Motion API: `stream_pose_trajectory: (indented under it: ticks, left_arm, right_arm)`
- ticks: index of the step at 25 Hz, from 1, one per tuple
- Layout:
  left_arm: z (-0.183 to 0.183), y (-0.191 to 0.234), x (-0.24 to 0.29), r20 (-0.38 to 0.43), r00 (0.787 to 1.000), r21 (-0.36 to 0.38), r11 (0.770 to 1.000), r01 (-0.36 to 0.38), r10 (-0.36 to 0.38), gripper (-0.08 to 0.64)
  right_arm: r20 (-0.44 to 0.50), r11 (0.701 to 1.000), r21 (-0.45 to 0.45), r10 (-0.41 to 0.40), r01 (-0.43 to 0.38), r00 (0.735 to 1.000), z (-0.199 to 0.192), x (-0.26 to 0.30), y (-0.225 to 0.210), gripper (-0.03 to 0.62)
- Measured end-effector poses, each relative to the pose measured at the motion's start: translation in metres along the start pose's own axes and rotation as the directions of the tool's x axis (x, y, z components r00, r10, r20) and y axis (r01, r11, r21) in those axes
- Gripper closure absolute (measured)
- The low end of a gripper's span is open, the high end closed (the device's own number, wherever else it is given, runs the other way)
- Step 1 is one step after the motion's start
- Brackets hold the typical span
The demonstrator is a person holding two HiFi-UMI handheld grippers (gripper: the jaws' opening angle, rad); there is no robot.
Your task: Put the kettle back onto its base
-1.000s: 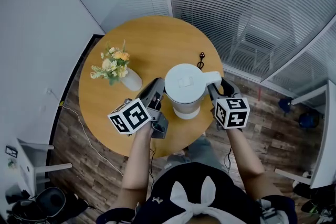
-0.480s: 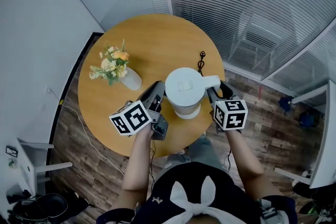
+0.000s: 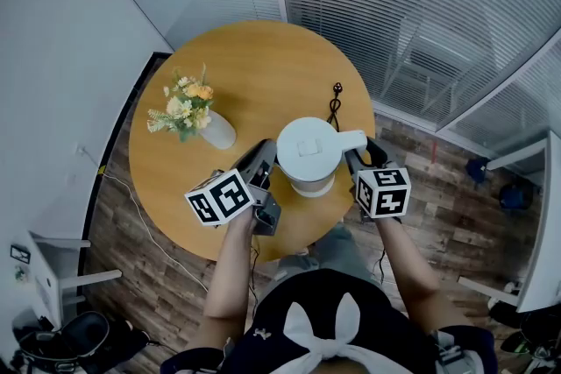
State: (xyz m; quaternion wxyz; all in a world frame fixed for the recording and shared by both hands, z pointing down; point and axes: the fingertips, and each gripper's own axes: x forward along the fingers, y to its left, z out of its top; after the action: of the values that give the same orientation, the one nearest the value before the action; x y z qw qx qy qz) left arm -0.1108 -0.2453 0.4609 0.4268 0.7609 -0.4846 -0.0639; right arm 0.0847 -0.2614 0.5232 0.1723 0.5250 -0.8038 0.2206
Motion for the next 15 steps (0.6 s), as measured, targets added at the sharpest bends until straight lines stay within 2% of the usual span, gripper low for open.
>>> stream_pose_trajectory:
  ticks: [15]
  left_arm:
    - [-0.015,0.014,0.005,-0.04,0.999,-0.013,1.0,-0.025,0.025,0.499]
  right_arm:
    - [-0.037,1.0,0.003,0.0,0.0,0.999,-0.019,0.006,-0.002,0.416]
